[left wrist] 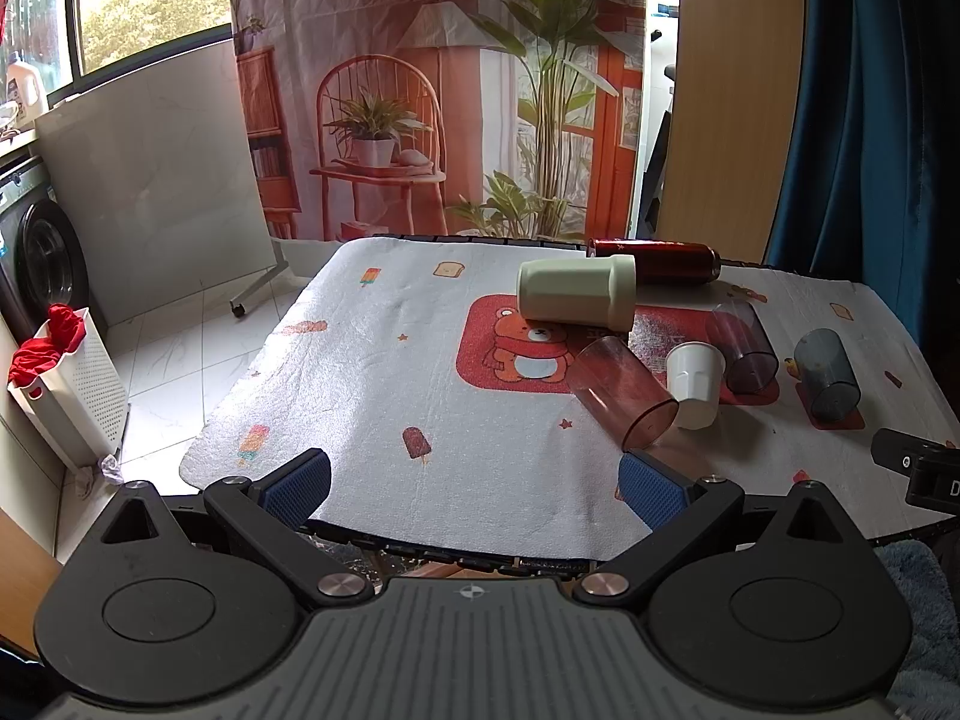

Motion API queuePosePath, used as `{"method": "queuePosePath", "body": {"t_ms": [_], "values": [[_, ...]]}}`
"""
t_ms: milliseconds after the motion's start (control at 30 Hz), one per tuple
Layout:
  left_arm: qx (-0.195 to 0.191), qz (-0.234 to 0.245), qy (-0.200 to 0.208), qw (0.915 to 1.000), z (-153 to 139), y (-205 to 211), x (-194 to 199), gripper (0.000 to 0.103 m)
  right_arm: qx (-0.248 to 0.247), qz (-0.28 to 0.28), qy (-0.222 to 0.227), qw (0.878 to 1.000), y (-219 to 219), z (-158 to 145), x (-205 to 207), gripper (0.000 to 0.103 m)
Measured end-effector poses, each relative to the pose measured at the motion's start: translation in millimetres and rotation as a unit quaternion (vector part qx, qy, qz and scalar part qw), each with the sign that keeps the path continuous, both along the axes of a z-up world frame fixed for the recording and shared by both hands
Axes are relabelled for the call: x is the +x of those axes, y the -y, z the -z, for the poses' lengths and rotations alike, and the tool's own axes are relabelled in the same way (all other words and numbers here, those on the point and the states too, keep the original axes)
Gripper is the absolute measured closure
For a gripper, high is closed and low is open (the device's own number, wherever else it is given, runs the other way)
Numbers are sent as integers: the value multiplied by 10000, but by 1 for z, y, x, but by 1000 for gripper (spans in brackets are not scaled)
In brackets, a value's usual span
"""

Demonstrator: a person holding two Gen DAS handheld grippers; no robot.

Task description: Flip cup upright

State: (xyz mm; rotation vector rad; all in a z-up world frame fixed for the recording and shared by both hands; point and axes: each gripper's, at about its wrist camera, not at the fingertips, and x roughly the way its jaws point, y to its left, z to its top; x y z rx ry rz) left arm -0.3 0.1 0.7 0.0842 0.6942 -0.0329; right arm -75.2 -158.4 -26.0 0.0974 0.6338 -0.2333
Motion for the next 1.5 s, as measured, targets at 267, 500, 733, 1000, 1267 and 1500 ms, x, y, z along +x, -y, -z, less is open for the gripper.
{"method": "queuePosePath", "body": {"t_ms": [267, 500, 733, 1000, 1267, 1500], "values": [[0, 1, -10, 10000, 1, 0, 0, 0, 4, -2, -11, 10000, 0, 1, 0, 0], [-3, 11, -10, 10000, 1, 0, 0, 0, 5, -1, -14, 10000, 0, 1, 0, 0], [-8, 12, -21, 10000, 2, 1, 0, 0, 9, -4, -21, 10000, 0, 0, 1, 0], [-14, 21, -26, 10000, 3, 2, 0, 0, 80, -45, -77, 9999, -1, 16, 5, 0], [-36, 57, -41, 10000, 3, 2, -1, 0, 140, -38, -197, 9997, 0, 10, 3, 0], [-85, 93, -83, 9999, 2, 0, -1, 0, 190, -93, -235, 9995, -1, 9, 4, 0]]}}
